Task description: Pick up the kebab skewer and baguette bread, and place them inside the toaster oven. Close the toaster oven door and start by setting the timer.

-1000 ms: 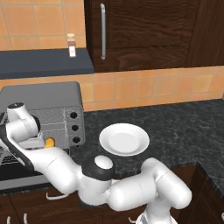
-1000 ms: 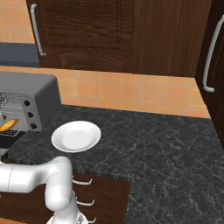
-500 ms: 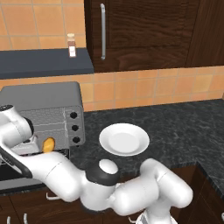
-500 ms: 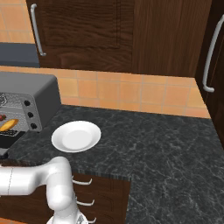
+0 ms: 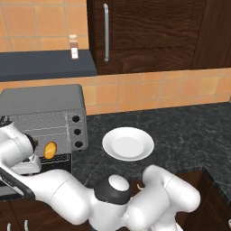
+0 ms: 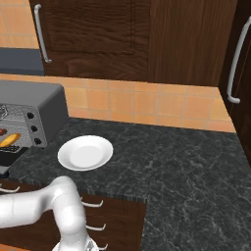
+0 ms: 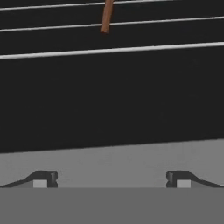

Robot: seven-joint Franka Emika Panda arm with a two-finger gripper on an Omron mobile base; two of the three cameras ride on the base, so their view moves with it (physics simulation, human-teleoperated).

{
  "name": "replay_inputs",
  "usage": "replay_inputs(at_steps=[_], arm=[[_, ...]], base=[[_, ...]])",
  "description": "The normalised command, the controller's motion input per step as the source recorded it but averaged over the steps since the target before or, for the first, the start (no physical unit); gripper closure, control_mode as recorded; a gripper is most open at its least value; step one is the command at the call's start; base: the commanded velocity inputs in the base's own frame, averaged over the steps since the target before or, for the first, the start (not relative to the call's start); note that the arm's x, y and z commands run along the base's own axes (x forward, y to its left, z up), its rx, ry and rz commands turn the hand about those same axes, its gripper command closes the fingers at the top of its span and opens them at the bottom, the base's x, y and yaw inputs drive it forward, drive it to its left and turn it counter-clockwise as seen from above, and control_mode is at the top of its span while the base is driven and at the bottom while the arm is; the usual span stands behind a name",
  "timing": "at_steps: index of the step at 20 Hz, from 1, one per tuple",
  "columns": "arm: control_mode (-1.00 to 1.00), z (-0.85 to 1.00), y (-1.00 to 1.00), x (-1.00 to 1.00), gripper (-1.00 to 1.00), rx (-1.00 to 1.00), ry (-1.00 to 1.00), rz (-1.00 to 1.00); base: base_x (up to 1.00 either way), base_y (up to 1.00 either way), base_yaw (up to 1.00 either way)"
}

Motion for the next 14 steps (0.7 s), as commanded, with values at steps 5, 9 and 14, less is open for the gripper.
replay_inputs(at_steps=[5,9,14], arm=[[-1.0,-0.41,-0.25,-0.04,-1.0,0.0,0.0,-0.17],[-1.0,-0.19,-0.24,-0.1,-1.0,0.0,-0.01,-0.17],[-1.0,-0.15,-0.25,0.15,-1.0,0.0,0.0,-0.13]], base=[[0.0,0.0,0.0],[0.0,0.0,0.0],[0.0,0.0,0.0]])
